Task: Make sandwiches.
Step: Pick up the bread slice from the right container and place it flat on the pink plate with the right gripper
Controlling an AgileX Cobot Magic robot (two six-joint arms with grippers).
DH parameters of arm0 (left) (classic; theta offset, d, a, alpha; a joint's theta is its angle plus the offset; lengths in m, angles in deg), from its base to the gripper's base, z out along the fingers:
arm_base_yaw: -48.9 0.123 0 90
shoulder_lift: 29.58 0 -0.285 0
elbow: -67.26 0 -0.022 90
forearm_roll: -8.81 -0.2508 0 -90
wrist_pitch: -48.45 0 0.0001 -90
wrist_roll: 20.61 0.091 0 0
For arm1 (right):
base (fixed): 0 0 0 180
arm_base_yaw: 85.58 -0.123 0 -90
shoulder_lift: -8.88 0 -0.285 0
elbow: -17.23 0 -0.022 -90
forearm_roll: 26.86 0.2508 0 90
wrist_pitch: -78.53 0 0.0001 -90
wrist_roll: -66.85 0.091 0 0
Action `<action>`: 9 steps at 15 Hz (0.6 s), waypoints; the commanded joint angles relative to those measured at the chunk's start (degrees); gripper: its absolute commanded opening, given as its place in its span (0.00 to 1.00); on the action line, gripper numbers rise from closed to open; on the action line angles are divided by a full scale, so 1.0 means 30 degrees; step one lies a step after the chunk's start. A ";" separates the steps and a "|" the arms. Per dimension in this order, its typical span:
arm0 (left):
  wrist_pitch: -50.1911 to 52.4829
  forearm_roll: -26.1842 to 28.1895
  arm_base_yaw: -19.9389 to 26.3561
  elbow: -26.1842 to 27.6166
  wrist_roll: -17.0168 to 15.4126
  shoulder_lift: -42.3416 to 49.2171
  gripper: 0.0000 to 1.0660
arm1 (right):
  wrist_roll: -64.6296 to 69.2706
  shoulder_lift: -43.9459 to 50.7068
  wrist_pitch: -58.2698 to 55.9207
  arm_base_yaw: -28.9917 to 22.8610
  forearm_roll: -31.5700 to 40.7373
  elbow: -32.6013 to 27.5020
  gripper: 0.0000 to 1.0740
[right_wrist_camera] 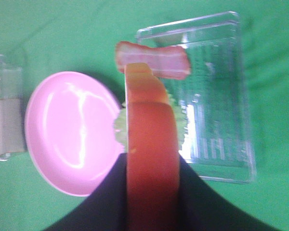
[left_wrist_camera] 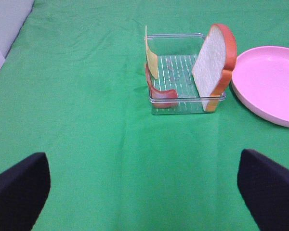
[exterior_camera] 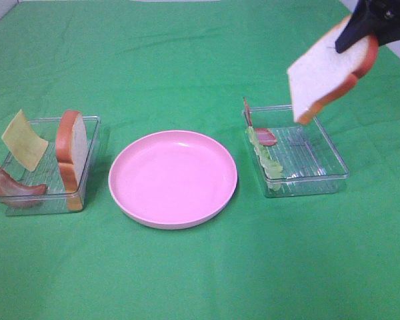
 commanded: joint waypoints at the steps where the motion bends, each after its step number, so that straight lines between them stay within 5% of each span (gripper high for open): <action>1: 0.0267 -0.0019 0.0057 -0.0057 0.0057 0.0286 0.96 | -0.0439 -0.0153 0.1356 -0.1719 0.2120 0.0057 0.00; 6: 0.0267 -0.0019 0.0057 -0.0057 0.0057 0.0286 0.96 | -0.0439 -0.3820 0.4412 -0.5825 0.4144 0.0057 0.00; 9: 0.0267 -0.0019 0.0057 -0.0057 0.0057 0.0286 0.96 | -0.0477 -0.5386 0.5271 -0.6742 0.4851 0.0057 0.00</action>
